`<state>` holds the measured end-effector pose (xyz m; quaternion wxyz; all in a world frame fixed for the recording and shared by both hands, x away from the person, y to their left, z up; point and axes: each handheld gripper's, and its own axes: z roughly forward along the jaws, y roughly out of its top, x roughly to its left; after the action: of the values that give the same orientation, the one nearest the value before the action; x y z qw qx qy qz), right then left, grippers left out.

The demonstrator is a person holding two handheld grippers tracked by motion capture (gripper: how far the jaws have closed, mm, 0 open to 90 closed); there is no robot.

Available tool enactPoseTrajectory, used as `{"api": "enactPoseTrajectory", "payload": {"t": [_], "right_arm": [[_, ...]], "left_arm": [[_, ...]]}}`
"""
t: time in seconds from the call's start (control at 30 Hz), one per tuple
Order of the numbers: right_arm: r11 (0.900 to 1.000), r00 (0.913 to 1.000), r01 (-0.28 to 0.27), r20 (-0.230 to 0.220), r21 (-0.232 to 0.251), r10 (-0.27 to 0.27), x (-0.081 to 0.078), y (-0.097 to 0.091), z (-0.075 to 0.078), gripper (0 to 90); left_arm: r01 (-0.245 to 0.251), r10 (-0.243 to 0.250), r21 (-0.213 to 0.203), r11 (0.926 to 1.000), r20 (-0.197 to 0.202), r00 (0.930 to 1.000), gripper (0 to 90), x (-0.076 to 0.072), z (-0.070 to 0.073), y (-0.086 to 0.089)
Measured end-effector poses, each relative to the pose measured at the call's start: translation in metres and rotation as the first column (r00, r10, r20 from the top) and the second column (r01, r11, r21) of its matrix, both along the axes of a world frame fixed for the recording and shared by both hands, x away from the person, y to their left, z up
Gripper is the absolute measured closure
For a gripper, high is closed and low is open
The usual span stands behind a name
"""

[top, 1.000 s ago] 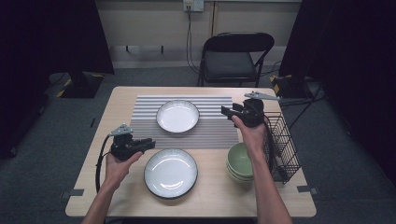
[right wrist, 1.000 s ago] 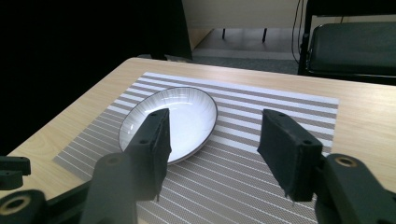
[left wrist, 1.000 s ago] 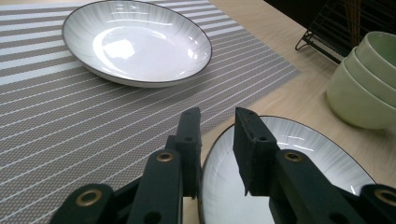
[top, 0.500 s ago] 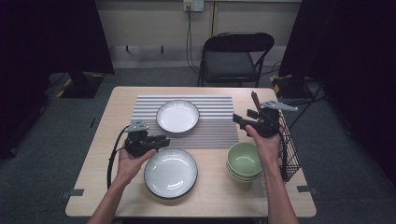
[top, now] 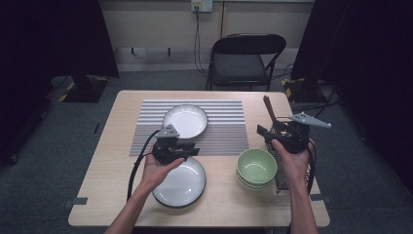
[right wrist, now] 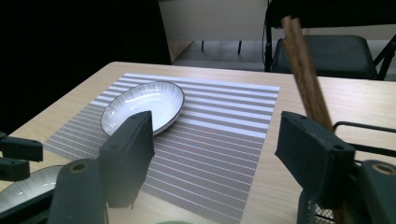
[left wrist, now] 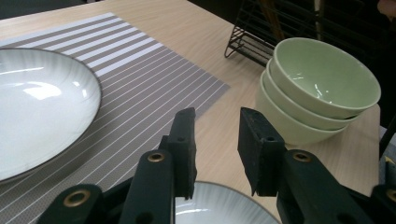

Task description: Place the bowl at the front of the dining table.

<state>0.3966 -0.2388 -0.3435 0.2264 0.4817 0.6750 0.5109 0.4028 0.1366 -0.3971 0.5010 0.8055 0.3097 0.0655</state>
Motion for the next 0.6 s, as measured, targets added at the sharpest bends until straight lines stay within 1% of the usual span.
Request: {"api": "enactPoseTrajectory", "payload": {"t": [0.03,0.1,0.13,0.17,0.2,0.23,0.27,0.3,0.37,0.4,0.5,0.53,0.6], "right_arm": [[1.0,1.0,0.001,0.0,0.001,-0.001,-0.001,-0.001,0.001,26.9],[1.0,1.0,-0.006,-0.001,0.004,0.006,-0.003,-0.003,0.004,26.6],[1.0,1.0,-0.003,-0.002,0.006,0.003,-0.007,-0.006,0.007,26.7],[1.0,1.0,-0.003,-0.002,0.006,0.003,-0.007,-0.006,0.007,26.7],[1.0,1.0,-0.005,-0.001,-0.004,0.005,-0.009,-0.008,0.009,26.6],[0.9999,0.9999,-0.013,-0.003,-0.004,0.013,-0.01,-0.009,0.01,26.7],[0.9999,0.9999,-0.01,0.007,-0.003,0.01,-0.011,-0.01,0.011,26.7],[0.9999,0.9999,-0.01,0.007,-0.003,0.01,-0.011,-0.01,0.011,26.7],[0.9999,0.9999,-0.014,0.003,-0.003,0.014,-0.011,-0.011,0.011,26.5],[0.9999,0.9999,-0.013,0.002,0.006,0.013,-0.011,-0.011,0.009,26.5],[0.9999,0.9999,-0.01,-0.003,0.008,0.01,-0.011,-0.012,0.008,26.1],[0.9998,0.9999,-0.015,-0.005,0.013,0.015,-0.012,-0.012,0.008,25.8],[0.9996,0.9998,-0.017,-0.005,0.024,0.017,-0.014,-0.014,0.009,25.8]], "left_arm": [[0.011,-0.011,-0.004,0.9999,0.001,0.9999,66.6,0.001,0.001,-0.006],[0.014,-0.014,0.001,0.9999,0.002,0.9999,66.5,0.001,0.001,-0.008],[0.019,-0.019,-0.002,0.9998,0.0,0.9998,66.2,0.001,0.001,-0.011],[0.022,-0.022,-0.017,0.9996,-0.004,0.9998,66.2,0.001,0.001,-0.014],[0.036,-0.036,-0.012,0.9993,-0.003,0.9993,66.0,0.002,0.001,-0.019],[0.042,-0.042,-0.018,0.9989,-0.006,0.9991,65.7,0.002,0.001,-0.023],[0.049,-0.049,-0.022,0.9986,-0.005,0.9988,65.6,0.002,0.0,-0.026],[0.049,-0.049,-0.022,0.9986,-0.005,0.9988,65.5,0.002,0.0,-0.026],[0.064,-0.064,-0.042,0.9971,-0.009,0.9979,65.0,0.0,0.001,-0.035],[0.073,-0.073,-0.045,0.9963,-0.004,0.9973,64.9,0.0,0.001,-0.037],[0.067,-0.066,-0.037,0.9971,0.008,0.9978,68.3,-0.002,0.002,-0.042],[0.094,-0.094,-0.034,0.995,0.007,0.9956,68.3,-0.003,0.002,-0.048],[0.125,-0.124,-0.015,0.9921,0.018,0.9921,69.8,-0.006,0.003,-0.057]]}}
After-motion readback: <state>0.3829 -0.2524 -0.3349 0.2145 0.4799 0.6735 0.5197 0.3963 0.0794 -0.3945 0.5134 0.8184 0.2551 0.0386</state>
